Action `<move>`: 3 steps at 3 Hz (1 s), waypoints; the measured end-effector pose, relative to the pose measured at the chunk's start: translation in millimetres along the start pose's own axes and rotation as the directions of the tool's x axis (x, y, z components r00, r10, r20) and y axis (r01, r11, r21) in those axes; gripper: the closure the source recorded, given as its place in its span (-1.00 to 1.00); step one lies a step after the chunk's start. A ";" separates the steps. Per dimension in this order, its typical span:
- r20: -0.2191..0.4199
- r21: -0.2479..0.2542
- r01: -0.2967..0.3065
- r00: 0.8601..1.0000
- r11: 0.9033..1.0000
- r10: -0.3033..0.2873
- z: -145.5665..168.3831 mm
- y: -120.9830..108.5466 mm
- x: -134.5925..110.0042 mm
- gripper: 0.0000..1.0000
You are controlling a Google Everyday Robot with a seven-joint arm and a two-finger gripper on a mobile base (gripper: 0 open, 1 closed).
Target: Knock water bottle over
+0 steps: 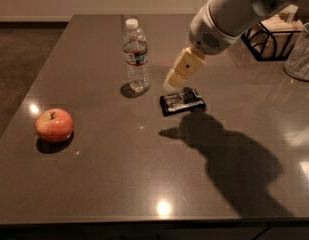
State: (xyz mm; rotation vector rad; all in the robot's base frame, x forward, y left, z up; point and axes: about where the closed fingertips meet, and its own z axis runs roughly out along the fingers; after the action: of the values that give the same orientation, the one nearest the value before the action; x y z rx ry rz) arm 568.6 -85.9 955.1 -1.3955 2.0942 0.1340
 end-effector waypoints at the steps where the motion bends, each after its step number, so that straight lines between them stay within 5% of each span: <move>1: 0.062 -0.021 -0.039 0.997 0.999 0.040 20.6 -9.6 -23.9 -1.00; 3: 0.118 -0.059 -0.096 0.988 0.994 0.102 60.9 -18.8 -60.8 -1.00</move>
Offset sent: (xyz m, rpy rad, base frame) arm 0.0669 0.0708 -0.0097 0.2142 0.0458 -0.0371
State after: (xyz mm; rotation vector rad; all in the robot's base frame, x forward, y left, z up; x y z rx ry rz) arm 626.8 -20.9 943.1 -1.2810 2.0728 0.3086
